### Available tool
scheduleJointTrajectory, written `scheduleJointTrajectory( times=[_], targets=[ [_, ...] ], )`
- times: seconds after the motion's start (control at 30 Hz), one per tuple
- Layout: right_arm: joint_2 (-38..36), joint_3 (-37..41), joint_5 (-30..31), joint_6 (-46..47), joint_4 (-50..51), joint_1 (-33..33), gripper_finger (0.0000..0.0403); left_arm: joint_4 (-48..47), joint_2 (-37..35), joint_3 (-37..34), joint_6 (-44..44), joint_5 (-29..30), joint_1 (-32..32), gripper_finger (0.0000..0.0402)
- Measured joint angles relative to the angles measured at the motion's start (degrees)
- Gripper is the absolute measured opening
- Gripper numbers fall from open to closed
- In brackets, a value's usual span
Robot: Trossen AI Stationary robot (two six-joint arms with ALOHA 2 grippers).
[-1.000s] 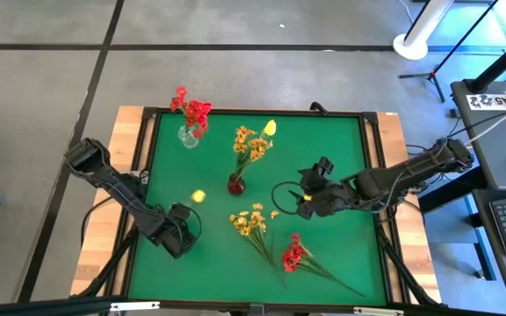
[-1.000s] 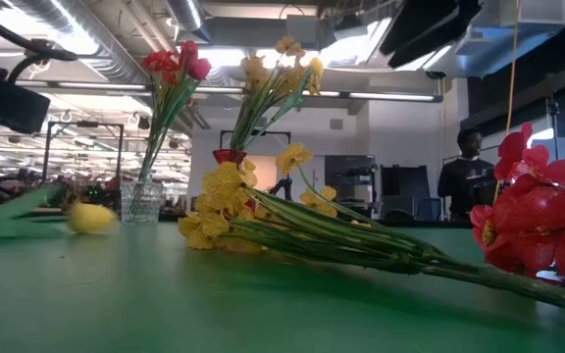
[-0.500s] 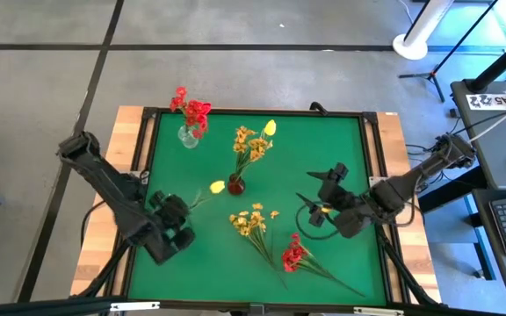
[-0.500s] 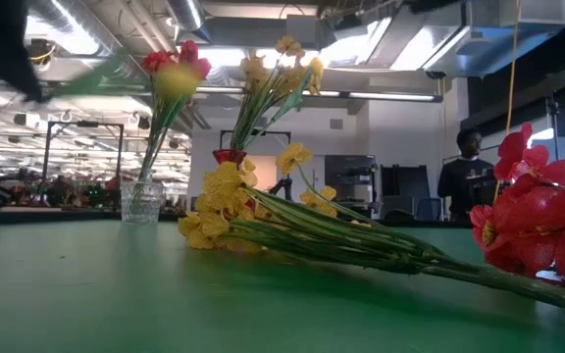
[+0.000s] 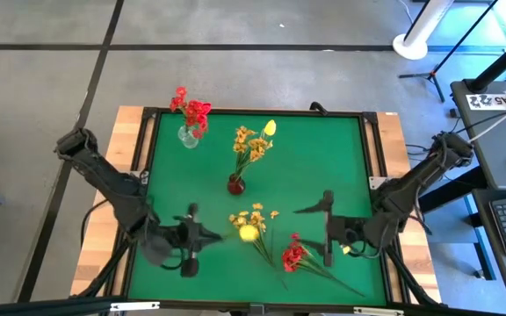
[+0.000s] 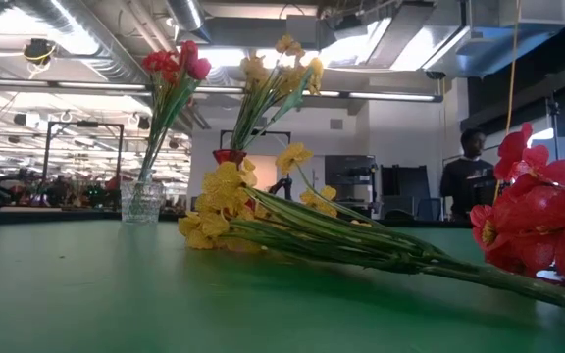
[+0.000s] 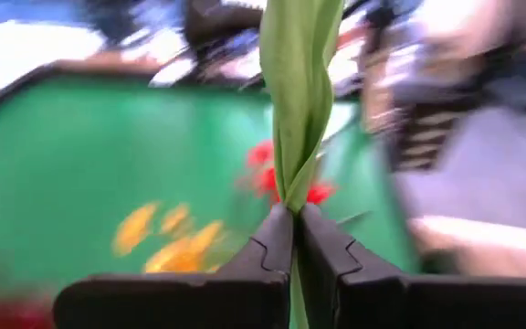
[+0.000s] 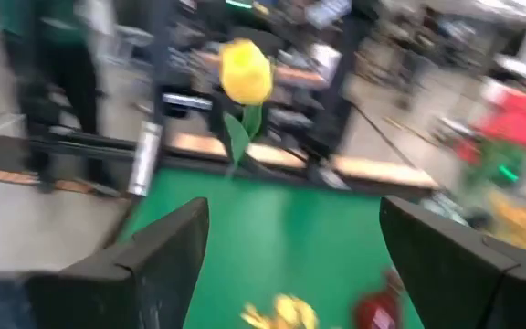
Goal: Sort flowers into vase by color
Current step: Put the yellow flower into the red vase
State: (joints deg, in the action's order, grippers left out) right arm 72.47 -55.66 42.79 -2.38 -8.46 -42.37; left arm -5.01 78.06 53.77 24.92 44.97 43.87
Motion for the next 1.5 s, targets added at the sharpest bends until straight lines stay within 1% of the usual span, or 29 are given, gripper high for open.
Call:
scheduleJointTrajectory(
  times=[0.03,0.07,0.1,0.2,0.23,0.27,0.33,0.4,0.43,0.5,0.57,0.67,0.77,1.0,1.07,1.17,1.27,1.33,1.4,1.5],
  targets=[
    [0.0,1.1,-2.5,-1.9,-2.8,0.4,0.0319,6.0,0.0,-1.1,-4.7,-3.7,-1.3,0.0],
    [0.0,2.1,-4.6,-2.9,-5.2,0.7,0.0319,11.4,0.0,-2.2,-8.5,-6.0,-2.7,0.0],
    [0.0,3.1,-6.1,-4.0,-7.1,0.9,0.0319,15.4,0.0,-3.0,-11.7,-6.7,-4.0,0.0],
    [0.0,5.8,-8.0,-6.2,-11.8,1.2,0.0319,24.4,-0.2,-5.4,-19.8,-4.4,-8.5,0.0],
    [0.0,6.9,-8.5,-6.8,-13.9,1.2,0.0319,28.1,-0.4,-6.4,-22.0,-4.6,-10.2,0.0],
    [0.0,8.1,-9.3,-7.3,-16.1,1.5,0.0319,32.2,-0.7,-7.3,-24.0,-6.3,-12.2,0.0],
    [0.0,10.8,-10.8,-9.0,-20.9,2.0,0.0319,39.9,-1.1,-9.5,-26.3,-13.3,-16.9,0.0],
    [0.0,13.6,-12.5,-11.0,-27.1,2.2,0.0319,44.3,-1.0,-11.8,-27.3,-20.3,-22.1,0.0],
    [0.0,14.8,-13.1,-11.8,-30.1,2.7,0.0319,45.4,-0.9,-12.7,-27.5,-22.3,-24.5,0.0],
    [0.0,17.3,-15.0,-11.8,-34.1,3.8,0.0319,48.0,-0.9,-14.2,-27.8,-24.2,-29.1,0.0],
    [0.0,19.6,-15.4,-11.1,-36.5,5.0,0.0319,49.9,-1.0,-15.0,-28.6,-24.7,-33.0,0.0],
    [0.0,21.6,-15.4,-9.3,-38.7,7.0,0.0319,49.3,-1.6,-15.1,-29.8,-25.1,-37.0,0.0],
    [0.0,22.7,-15.4,-6.7,-38.4,8.8,0.0319,48.1,-3.9,-15.1,-32.4,-25.4,-39.0,0.0],
    [0.0,22.9,-15.4,-5.3,-38.4,9.4,0.0319,35.4,-12.4,-15.1,-33.1,-21.6,-40.0,0.0],
    [0.0,22.9,-15.4,-5.2,-38.4,9.4,0.0319,34.1,-15.4,-16.5,-33.0,-21.2,-39.8,0.0],
    [0.0,22.9,-15.4,-4.4,-38.4,9.4,0.0319,38.5,-20.3,-21.6,-32.2,-20.7,-39.7,0.0],
    [0.0,22.9,-15.4,-4.3,-38.2,9.4,0.0319,48.4,-23.5,-28.1,-30.1,-23.8,-40.6,0.0],
    [0.0,22.9,-15.4,-4.3,-38.2,9.4,0.0319,53.1,-23.9,-31.9,-28.2,-26.3,-41.3,0.0],
    [0.0,22.9,-15.4,-4.6,-38.2,9.4,0.0319,57.1,-23.8,-34.5,-26.9,-27.5,-42.0,0.0],
    [0.0,22.9,-15.4,-4.7,-38.2,9.4,0.0319,58.9,-22.5,-35.5,-26.5,-27.8,-42.8,0.0]
  ],
)
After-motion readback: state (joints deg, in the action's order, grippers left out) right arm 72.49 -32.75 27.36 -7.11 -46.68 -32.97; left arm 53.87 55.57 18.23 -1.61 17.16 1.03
